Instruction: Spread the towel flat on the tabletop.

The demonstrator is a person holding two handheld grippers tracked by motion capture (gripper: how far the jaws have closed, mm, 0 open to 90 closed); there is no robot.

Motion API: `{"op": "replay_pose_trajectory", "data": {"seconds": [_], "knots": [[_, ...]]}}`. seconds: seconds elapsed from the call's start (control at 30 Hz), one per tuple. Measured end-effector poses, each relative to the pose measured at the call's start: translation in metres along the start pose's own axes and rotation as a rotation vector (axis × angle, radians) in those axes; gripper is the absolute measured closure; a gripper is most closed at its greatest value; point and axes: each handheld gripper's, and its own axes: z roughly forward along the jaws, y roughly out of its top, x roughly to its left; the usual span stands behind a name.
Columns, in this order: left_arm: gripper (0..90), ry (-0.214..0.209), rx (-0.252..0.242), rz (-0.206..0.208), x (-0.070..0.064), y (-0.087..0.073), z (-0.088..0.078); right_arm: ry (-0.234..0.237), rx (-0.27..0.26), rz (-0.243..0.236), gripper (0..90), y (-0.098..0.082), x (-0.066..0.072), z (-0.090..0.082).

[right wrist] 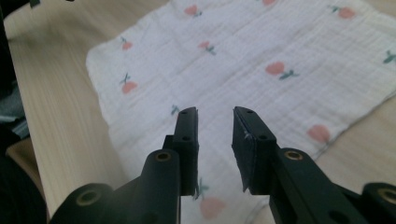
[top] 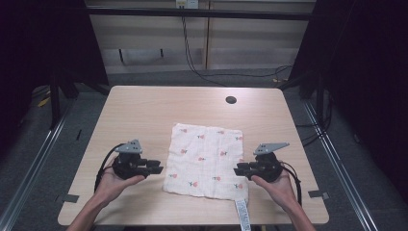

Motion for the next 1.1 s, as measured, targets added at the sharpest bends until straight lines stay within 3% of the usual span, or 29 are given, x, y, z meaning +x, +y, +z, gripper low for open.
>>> {"op": "replay_pose_trajectory", "data": {"seconds": [0.03, 0.1, 0.23, 0.3, 0.5, 0.6, 0.67, 0.73, 0.87, 0.97, 1.1], "knots": [[69.3, -0.026, -0.012, -0.011, -0.003, -0.007, 0.004, 0.017, -0.003, 0.008, 71.5, -0.006, 0.004, -0.001], [71.0, -0.029, -0.011, -0.014, -0.004, -0.009, 0.007, 0.012, 0.024, 0.003, 72.1, -0.012, 0.006, 0.002], [73.4, -0.059, 0.024, -0.006, -0.007, -0.013, 0.024, 0.002, 0.034, 0.003, 75.0, -0.022, 0.005, 0.008], [73.7, -0.077, 0.031, -0.028, -0.007, -0.014, 0.034, 0.0, 0.042, 0.014, 75.2, -0.028, 0.004, 0.013], [69.2, -0.083, 0.083, -0.007, -0.007, -0.019, 0.051, -0.025, 0.035, 0.021, 72.8, -0.03, -0.001, 0.011], [67.8, -0.087, 0.084, -0.007, -0.008, -0.019, 0.051, -0.031, 0.035, 0.025, 71.7, -0.032, -0.003, 0.011], [66.2, -0.089, 0.067, 0.008, -0.012, -0.021, 0.052, -0.039, 0.045, 0.023, 69.5, -0.033, -0.004, 0.012], [66.2, -0.086, 0.082, 0.032, -0.014, -0.022, 0.05, -0.042, 0.047, 0.025, 69.0, -0.034, -0.003, 0.013], [73.0, -0.063, 0.087, 0.071, -0.019, -0.025, 0.049, -0.032, 0.063, 0.007, 66.3, -0.035, -0.002, 0.015], [86.8, -0.04, 0.087, 0.077, -0.025, -0.029, 0.046, -0.026, 0.073, -0.008, 64.9, -0.036, 0.001, 0.018], [89.7, -0.038, 0.095, 0.083, -0.028, -0.03, 0.045, -0.028, 0.095, -0.03, 64.9, -0.037, 0.004, 0.021]]}}
